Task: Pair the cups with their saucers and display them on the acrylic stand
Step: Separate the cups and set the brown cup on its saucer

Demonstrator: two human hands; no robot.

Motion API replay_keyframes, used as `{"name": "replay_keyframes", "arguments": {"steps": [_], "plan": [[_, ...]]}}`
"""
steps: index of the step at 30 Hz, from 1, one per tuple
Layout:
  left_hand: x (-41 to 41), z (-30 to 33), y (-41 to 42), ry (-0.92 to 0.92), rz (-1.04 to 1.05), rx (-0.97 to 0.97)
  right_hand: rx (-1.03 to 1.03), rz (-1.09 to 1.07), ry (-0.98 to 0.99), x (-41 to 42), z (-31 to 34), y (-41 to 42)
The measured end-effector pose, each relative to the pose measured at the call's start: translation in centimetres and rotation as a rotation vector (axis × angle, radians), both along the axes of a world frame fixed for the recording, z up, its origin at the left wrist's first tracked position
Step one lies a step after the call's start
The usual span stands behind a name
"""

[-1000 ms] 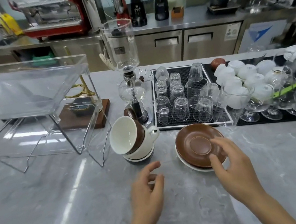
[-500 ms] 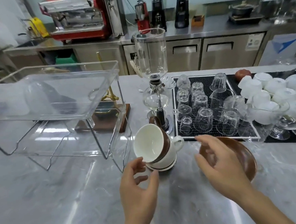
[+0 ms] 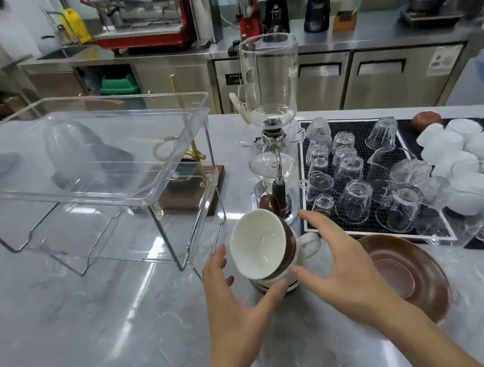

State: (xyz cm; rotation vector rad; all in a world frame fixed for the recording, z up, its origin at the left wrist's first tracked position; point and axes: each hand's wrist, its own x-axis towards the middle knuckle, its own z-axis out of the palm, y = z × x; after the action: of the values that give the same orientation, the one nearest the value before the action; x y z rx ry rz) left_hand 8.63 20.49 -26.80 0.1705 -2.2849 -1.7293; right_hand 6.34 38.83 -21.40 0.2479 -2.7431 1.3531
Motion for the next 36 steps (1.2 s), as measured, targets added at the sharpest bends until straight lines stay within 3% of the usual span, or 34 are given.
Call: {"name": "replay_keyframes", "arguments": {"steps": [12, 18, 28, 36], "plan": [[-1.9, -0.6, -0.4, -0.106, -0.091, 0.097, 0.089, 0.135, -0.068, -1.6, -1.0, -0.8], [-2.0, -0.3, -0.4, -0.086, -0.062, 0.142, 0.128, 0.138, 0.017, -1.9, -1.8, -0.9], [-1.5, 3.7, 0.7, 0.075, -0.077, 0.099, -0.074, 0.048, 0.121, -0.2, 0.8, -0.2], [-1.5, 6.5, 6.1, 0.078, -0.312, 0.058, -0.203, -0.199, 0.141, 3.7, 1.5, 5.1]]}}
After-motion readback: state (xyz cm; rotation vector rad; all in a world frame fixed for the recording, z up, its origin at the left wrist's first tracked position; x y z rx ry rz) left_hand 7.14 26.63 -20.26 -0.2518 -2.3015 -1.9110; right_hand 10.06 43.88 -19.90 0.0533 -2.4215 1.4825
